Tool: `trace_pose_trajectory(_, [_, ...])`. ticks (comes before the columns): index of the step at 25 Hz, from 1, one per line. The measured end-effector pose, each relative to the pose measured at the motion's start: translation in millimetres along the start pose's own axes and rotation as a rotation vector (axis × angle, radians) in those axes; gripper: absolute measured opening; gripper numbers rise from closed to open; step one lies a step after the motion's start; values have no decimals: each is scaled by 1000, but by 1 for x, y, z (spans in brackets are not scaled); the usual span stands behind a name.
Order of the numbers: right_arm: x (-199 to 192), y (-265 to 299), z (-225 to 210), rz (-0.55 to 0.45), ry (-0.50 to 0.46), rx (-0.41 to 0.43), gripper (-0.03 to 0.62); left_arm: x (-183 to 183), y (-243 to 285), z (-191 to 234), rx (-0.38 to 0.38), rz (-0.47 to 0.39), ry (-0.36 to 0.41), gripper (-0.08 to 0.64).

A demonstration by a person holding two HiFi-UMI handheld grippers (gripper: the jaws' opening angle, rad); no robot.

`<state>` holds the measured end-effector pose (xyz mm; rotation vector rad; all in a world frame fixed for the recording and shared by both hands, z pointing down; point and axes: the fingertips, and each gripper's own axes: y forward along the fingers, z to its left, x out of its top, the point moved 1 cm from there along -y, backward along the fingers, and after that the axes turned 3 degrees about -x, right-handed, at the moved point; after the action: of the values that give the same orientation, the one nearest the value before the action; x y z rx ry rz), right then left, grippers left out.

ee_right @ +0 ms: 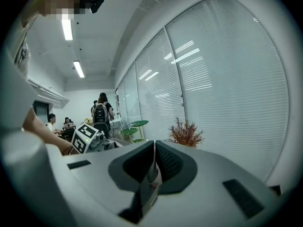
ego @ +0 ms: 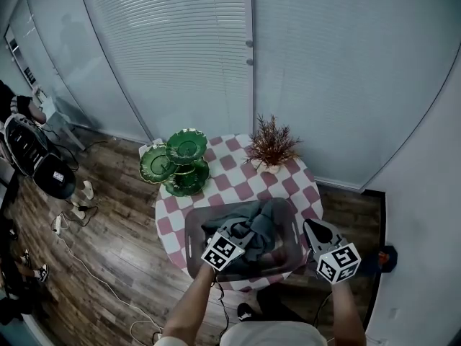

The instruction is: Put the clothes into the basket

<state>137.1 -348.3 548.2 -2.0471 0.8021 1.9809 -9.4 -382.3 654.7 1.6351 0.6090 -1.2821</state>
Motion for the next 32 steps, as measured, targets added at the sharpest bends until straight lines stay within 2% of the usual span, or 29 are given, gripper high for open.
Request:
trace_pose_trajectory(17, [-2, 16, -18, 40, -5, -29, 25, -54, 47, -15, -287, 248, 27, 78])
trace_pose_trajectory(21, [0, 18, -26, 39, -2, -39, 25, -71, 54, -13, -285, 289, 7, 78])
trace_pose_trajectory(24, [0, 20, -28, 44, -3, -30, 25, -64, 54, -11, -279, 300, -12, 84])
trace_pose_trajectory(28, [-2, 20, -21, 45, -11, -17, 25, -68, 52, -14, -279, 298, 3, 140])
trace_pose_trajectory(29, [-3, 19, -19, 46, -12, -14, 25, -68, 51, -16, -277, 292, 8, 169])
trace_pose_trajectory(32, [-5, 18, -12, 48, -16, -3, 25, -61, 44, -19, -275, 285, 45, 321])
